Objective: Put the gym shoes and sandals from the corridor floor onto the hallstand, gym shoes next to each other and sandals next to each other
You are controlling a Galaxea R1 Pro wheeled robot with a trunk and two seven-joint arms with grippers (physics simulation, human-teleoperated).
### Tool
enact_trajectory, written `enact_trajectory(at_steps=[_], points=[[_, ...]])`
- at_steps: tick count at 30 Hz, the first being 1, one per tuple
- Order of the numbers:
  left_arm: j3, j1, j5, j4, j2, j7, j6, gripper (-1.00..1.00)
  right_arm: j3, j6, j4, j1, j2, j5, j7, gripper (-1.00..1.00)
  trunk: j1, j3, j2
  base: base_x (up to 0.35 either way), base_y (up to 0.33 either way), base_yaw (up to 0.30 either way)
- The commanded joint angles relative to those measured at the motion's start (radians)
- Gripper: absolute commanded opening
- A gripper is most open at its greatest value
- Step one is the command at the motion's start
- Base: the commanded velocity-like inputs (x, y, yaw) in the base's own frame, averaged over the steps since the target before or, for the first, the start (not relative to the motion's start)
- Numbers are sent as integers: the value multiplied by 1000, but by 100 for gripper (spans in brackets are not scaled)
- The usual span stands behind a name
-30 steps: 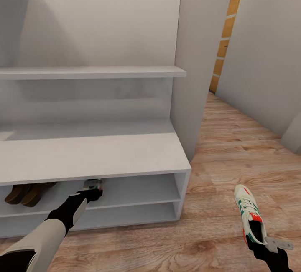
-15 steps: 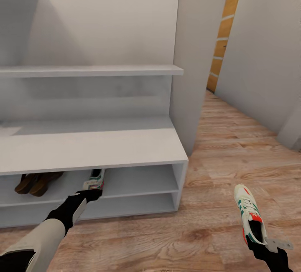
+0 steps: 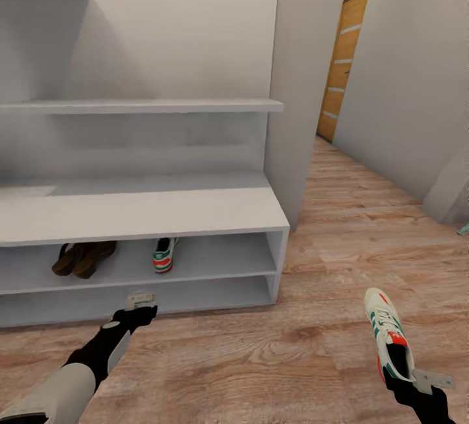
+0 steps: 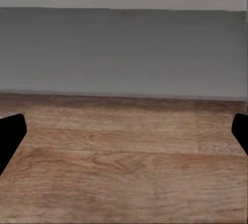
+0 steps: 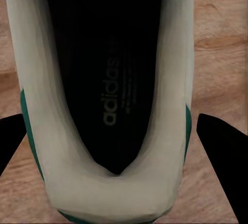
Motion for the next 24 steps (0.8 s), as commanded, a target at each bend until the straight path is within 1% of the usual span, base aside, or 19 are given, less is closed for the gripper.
enact_trajectory(at_steps=[1, 2, 4, 6, 7, 9, 11, 12, 14, 15, 16, 17, 18, 19, 20, 21, 22, 23, 24], points=[[2, 9, 5, -2, 0, -5, -7, 100, -9, -4, 1, -1, 0, 8, 5, -100, -1, -1, 0, -336, 92, 0], [2, 26, 5, -2, 0, -21, -32, 100, -9, -4, 1, -1, 1, 8, 5, -100, -1, -1, 0, -336, 93, 0], [6, 80, 6, -1, 2, -105, -112, 100, -9, -4, 2, -1, 2, 9, 5, -100, -1, -1, 0, -336, 95, 0], [8, 99, 7, 0, 3, -138, -135, 100, -9, -4, 2, -1, 3, 9, 5, -100, -1, -1, 0, -336, 96, 0], [9, 127, 8, 0, 5, -181, -164, 100, -9, -4, 2, -1, 4, 8, 5, -100, -1, -1, 0, -336, 96, 0], [10, 153, 9, -1, 9, -211, -190, 100, -9, -4, 2, -1, 4, 9, 5, -100, -1, -1, 0, -336, 96, 0], [10, 184, 14, -3, 19, -240, -219, 100, -9, -4, 2, -1, 4, 9, 5, -100, -1, -1, 0, -335, 96, 0], [10, 204, 19, -3, 31, -263, -235, 100, -9, -4, 2, -1, 4, 9, 5, -100, -1, -1, 0, -312, 74, 0], [11, 223, 24, -3, 47, -293, -246, 100, -9, -4, 2, -1, 4, 9, 5, -100, -1, -1, 0, -208, 43, 0], [11, 235, 31, -3, 58, -315, -250, 100, -9, -5, 3, -1, 4, 10, 5, -100, -1, -1, 0, -118, 24, 0], [11, 247, 42, -3, 72, -337, -253, 100, -9, -5, 3, -1, 4, 10, 5, -100, -1, -1, 0, -76, 16, 0], [11, 253, 49, -3, 79, -348, -255, 100, -9, -5, 3, -1, 4, 10, 5, -100, -1, -1, 0, -61, 12, 0], [11, 265, 65, -3, 93, -367, -256, 100, -9, -5, 4, -1, 4, 10, 5, -100, -1, -1, 0, -39, 8, 0], [11, 298, 112, -1, 125, -412, -272, 100, -8, -5, 5, -1, 5, 10, 6, -100, -1, -1, 0, -13, 3, 0], [11, 305, 121, 0, 131, -421, -282, 100, -8, -5, 5, -1, 5, 10, 6, -100, -1, -1, 0, -10, 2, 0], [11, 326, 146, 4, 149, -450, -329, 100, -8, -5, 5, -1, 5, 10, 6, -100, -1, -1, 0, -5, 1, 0], [11, 339, 161, 5, 158, -468, -360, 100, -7, -5, 6, -1, 6, 10, 7, -100, -1, -1, 0, -3, 1, 0], [11, 354, 174, 7, 164, -480, -388, 100, -7, -5, 6, -1, 6, 10, 7, -100, -1, -1, 0, -2, 0, 0], [11, 363, 181, 8, 166, -484, -400, 100, -8, -5, 6, -1, 6, 10, 7, -100, -1, -1, 0, -2, 0, 0]])
